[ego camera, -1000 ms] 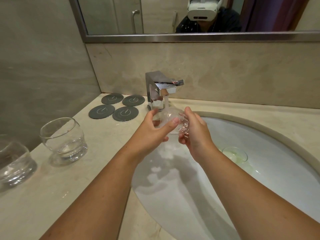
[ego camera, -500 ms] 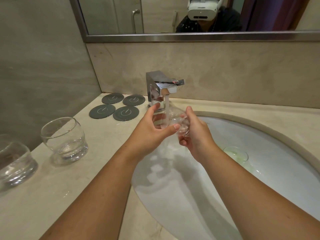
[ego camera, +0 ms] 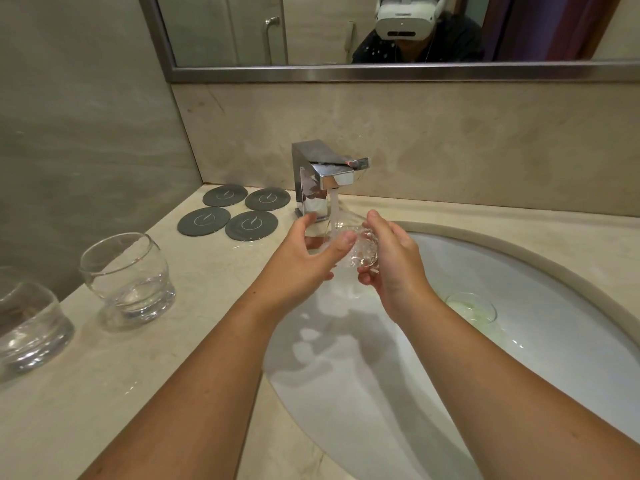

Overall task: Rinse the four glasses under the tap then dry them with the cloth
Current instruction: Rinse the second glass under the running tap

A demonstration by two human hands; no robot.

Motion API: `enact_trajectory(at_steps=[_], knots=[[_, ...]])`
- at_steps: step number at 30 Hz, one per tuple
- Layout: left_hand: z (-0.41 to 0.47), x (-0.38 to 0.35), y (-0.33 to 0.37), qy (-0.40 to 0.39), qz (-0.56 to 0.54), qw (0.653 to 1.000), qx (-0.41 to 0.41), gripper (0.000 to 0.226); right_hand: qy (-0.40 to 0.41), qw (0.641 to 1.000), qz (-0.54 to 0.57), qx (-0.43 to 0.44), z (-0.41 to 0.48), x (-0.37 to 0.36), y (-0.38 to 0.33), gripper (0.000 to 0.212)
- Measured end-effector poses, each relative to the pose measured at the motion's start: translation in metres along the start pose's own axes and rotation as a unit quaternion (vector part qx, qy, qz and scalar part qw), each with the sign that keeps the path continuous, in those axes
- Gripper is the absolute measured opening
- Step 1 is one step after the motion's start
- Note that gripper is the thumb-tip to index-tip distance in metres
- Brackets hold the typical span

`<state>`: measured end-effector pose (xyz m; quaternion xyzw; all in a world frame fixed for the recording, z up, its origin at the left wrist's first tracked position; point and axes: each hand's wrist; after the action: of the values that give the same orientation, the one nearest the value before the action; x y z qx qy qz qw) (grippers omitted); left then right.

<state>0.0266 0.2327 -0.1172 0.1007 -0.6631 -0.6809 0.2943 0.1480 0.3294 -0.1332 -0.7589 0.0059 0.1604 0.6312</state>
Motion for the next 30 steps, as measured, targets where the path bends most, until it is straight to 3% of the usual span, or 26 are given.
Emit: enact_trajectory(at_steps=[6,9,13,15,20,24,30], knots=[[0.0034,0.0011,-0.0048,0.009,-0.044,0.999,0.027,0.11,-0.01,0.998,-0.016,0.065,-0.0074,-0.0018,-0.0014,0.017],[0.0047,0.0015,-0.0029,0.019,-0.069,0.997,0.028,0.102,-0.014,0.999,-0.001,0.05,-0.0042,-0.0017,-0.0014,0.032],[0.0025,0.0012,-0.0021,0.039,-0.03,0.999,0.002,0.088,-0.026,0.998,-0.031,-0.049,0.0004,-0.0023,0.0013,0.066],[0.0007,0.0018,-0.0013,0.036,-0.007,0.999,-0.013,0.085,-0.029,0.995,-0.039,-0.088,0.0002,-0.0024,0.0031,0.07],[-0.0025,0.0003,0.002,0.001,0.018,1.0,-0.024,0.093,-0.016,0.996,0.003,-0.086,-0.002,-0.0012,0.0003,0.046],[-0.0014,-0.0029,-0.0012,0.004,0.024,1.0,-0.007,0.125,0.005,0.997,0.036,-0.067,-0.0014,-0.0011,-0.0021,0.033],[-0.0005,-0.006,0.0009,0.037,0.06,0.997,-0.01,0.121,-0.001,0.999,0.036,-0.034,-0.0007,-0.0036,-0.0005,0.023]])
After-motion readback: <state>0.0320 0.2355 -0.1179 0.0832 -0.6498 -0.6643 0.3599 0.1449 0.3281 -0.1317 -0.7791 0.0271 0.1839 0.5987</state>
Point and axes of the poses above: each hand's wrist, its own z-axis towards the middle knuckle, its own x-axis out of the back of the hand, y = z × x, and after that the axes turned 7 degrees about y, right-handed
